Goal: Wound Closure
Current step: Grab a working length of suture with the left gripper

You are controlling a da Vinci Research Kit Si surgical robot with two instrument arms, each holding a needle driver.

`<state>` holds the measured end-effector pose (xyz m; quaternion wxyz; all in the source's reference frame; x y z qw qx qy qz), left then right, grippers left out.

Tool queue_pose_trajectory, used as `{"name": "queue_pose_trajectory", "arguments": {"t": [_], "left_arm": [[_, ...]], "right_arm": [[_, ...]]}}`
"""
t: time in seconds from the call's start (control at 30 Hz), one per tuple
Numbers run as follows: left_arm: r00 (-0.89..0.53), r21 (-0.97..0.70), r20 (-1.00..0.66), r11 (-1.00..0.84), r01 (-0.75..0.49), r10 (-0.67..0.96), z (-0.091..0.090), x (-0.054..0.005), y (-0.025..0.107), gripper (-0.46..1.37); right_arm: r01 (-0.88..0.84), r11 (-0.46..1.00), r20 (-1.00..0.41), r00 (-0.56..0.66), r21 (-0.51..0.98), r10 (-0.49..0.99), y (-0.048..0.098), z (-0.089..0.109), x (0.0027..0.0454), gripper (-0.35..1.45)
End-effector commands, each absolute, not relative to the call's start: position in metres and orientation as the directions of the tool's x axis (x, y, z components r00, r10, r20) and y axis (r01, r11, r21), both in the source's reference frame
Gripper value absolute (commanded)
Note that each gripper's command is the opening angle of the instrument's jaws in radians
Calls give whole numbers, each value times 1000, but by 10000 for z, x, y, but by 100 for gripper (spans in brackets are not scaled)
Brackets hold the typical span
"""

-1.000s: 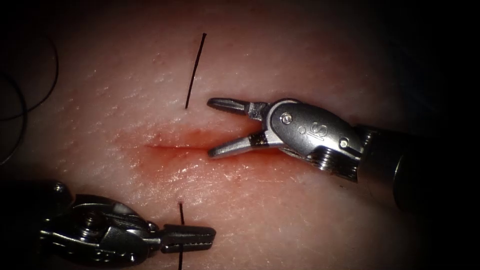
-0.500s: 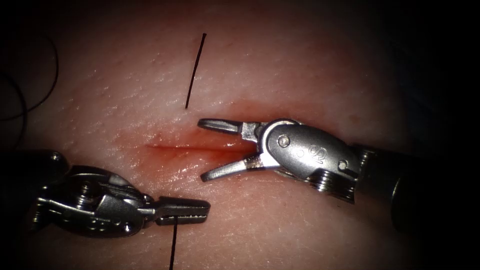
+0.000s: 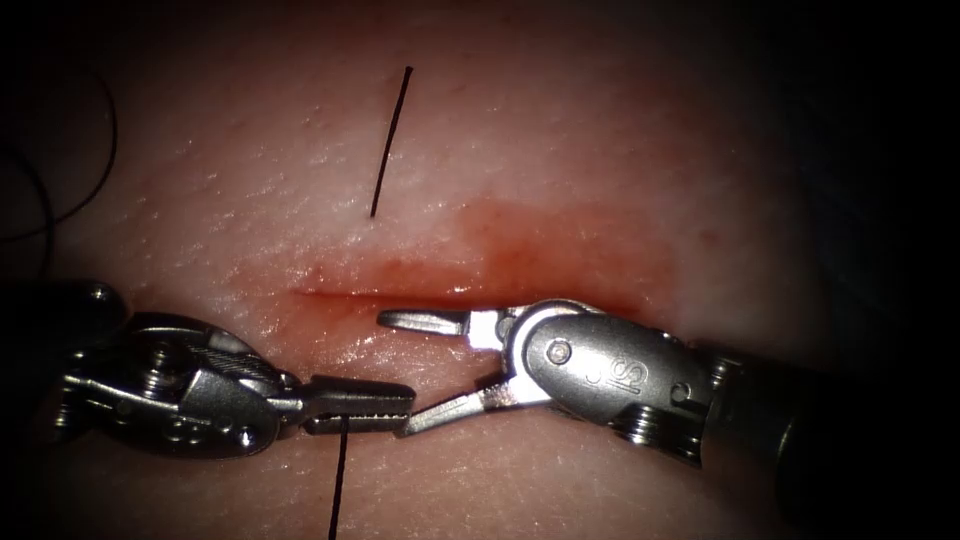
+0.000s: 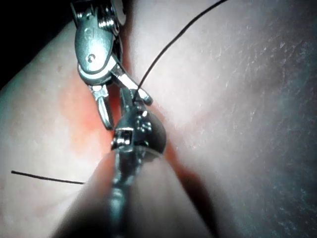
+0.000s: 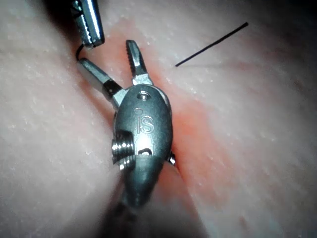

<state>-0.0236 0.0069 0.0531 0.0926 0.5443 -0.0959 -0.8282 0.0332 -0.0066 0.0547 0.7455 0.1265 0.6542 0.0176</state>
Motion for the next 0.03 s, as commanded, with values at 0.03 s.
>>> {"name": "queue_pose_trajectory", "arguments": {"t": [0.03], "left_arm": [[-390, 257, -884, -965, 56, -258, 531, -235, 69, -35]], "right_arm": [[149, 966, -971, 142, 212, 192, -66, 546, 332, 118]]}}
